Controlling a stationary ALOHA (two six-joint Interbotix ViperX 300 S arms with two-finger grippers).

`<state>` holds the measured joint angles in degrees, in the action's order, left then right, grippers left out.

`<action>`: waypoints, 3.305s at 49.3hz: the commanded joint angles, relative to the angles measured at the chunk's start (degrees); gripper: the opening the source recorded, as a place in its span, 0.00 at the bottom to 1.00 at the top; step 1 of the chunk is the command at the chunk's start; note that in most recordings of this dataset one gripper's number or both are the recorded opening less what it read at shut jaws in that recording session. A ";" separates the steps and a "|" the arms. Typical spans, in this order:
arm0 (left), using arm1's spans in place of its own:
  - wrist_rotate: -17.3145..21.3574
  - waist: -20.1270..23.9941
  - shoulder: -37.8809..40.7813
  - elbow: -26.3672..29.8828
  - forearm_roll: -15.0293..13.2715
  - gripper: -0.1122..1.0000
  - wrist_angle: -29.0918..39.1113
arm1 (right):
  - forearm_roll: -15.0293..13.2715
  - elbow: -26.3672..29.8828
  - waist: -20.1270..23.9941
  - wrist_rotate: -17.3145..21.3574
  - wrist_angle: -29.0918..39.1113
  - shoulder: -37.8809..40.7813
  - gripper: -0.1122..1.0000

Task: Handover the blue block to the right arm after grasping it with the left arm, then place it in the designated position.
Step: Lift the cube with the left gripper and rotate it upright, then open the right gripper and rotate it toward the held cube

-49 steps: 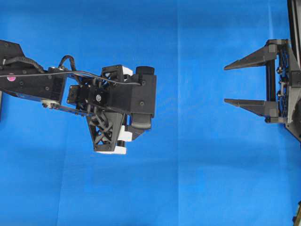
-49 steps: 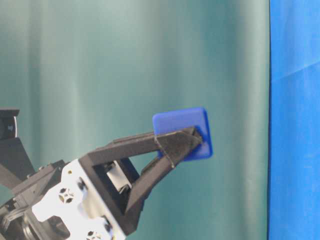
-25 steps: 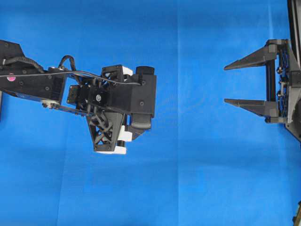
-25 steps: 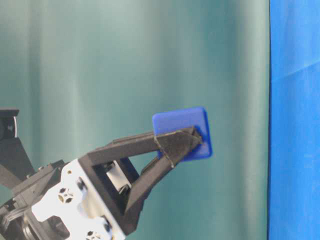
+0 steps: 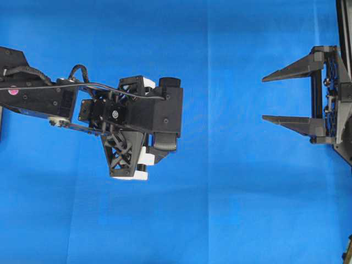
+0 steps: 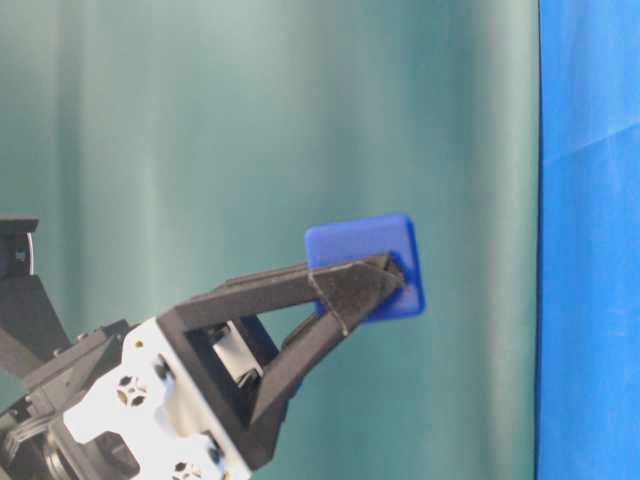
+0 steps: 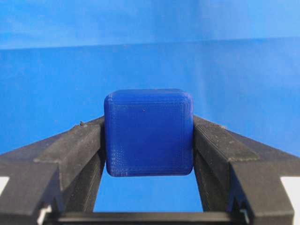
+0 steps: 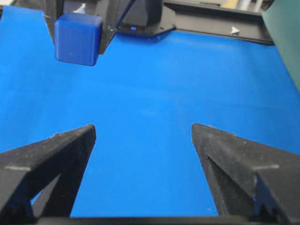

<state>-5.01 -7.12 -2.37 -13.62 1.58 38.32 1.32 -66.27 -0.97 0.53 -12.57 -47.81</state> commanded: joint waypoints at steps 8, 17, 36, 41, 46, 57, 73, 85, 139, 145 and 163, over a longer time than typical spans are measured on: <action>0.00 0.18 -2.20 0.79 0.44 0.54 -1.14 | 0.18 1.49 -0.09 -0.09 -0.35 0.18 0.97; 0.00 0.53 -5.27 -4.13 0.53 0.54 -9.84 | 0.18 1.67 -0.09 0.00 -0.44 0.18 0.97; 0.09 2.37 -15.91 -21.71 0.53 0.54 -38.76 | 0.09 2.02 -0.09 -0.09 -0.62 0.18 0.96; 0.53 2.99 -16.70 -25.05 0.44 0.54 -45.88 | 0.09 2.20 -0.09 -0.09 -0.79 0.18 0.96; 1.93 3.43 -16.70 -27.86 0.09 0.54 -52.21 | 0.00 2.20 -0.09 -0.09 -0.88 0.18 0.96; 2.64 3.52 -16.61 -29.09 -0.26 0.54 -54.67 | 0.00 2.29 -0.09 -0.09 -0.79 0.18 0.96; 2.64 3.52 -16.70 -29.09 -0.35 0.54 -54.67 | -0.09 2.46 -0.09 -0.26 -1.05 0.79 0.96; 2.64 3.52 -16.52 -29.00 -0.53 0.54 -54.76 | -7.21 3.34 0.44 -3.52 -1.05 1.58 0.96; 2.02 3.78 -16.52 -28.83 -0.70 0.54 -55.02 | -38.23 6.15 0.97 -38.14 -0.79 2.99 0.94; 2.02 3.78 -16.52 -28.83 -0.79 0.54 -55.11 | -38.23 6.24 0.97 -39.02 -0.97 3.16 0.94; 2.02 3.78 -16.79 -29.09 -0.70 0.54 -55.02 | -38.23 6.42 0.97 -39.02 -0.88 3.43 0.94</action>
<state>-2.99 -3.60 -18.02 -43.42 0.97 -16.17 -36.91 -61.44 -0.09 -38.58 -13.01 -44.65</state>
